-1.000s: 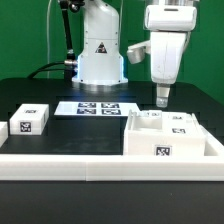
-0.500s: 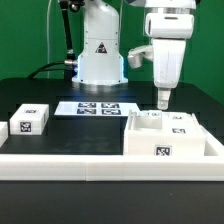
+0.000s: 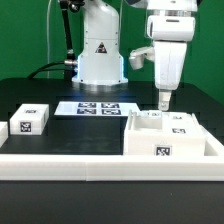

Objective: Assemble cabinet

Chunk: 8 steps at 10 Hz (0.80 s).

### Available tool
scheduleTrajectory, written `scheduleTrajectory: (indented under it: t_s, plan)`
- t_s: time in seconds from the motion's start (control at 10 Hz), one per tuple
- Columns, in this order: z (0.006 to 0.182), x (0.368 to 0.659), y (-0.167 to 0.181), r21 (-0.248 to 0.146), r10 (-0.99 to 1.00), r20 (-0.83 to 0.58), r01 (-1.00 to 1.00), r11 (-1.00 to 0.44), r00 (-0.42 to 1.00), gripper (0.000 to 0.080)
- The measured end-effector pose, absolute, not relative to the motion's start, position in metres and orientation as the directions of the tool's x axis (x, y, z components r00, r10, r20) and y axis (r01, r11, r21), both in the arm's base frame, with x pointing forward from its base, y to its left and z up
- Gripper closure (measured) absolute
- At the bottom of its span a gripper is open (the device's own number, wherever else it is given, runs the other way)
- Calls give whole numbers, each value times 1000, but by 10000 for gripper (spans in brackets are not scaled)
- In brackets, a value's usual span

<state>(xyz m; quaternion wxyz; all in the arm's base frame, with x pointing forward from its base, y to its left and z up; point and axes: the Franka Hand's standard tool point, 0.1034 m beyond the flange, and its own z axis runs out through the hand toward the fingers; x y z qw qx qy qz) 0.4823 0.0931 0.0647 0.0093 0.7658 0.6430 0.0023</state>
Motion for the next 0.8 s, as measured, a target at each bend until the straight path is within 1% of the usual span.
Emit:
scheduleTrajectory:
  t_s: [0.1,0.2,0.3,0.4,0.8]
  plan:
    - [64,478,90,19,994,-7,993,-112,113,2]
    - [64,467,89,27,999,-3,999,-47,47,2]
    - [64,461,89,23,1000,-7,1000,-10,10,2]
    - [64,457,90,24,1000,-10,1000,2,-2,2]
    - [63,457,89,22,1000,-10,1000,-1,1,2]
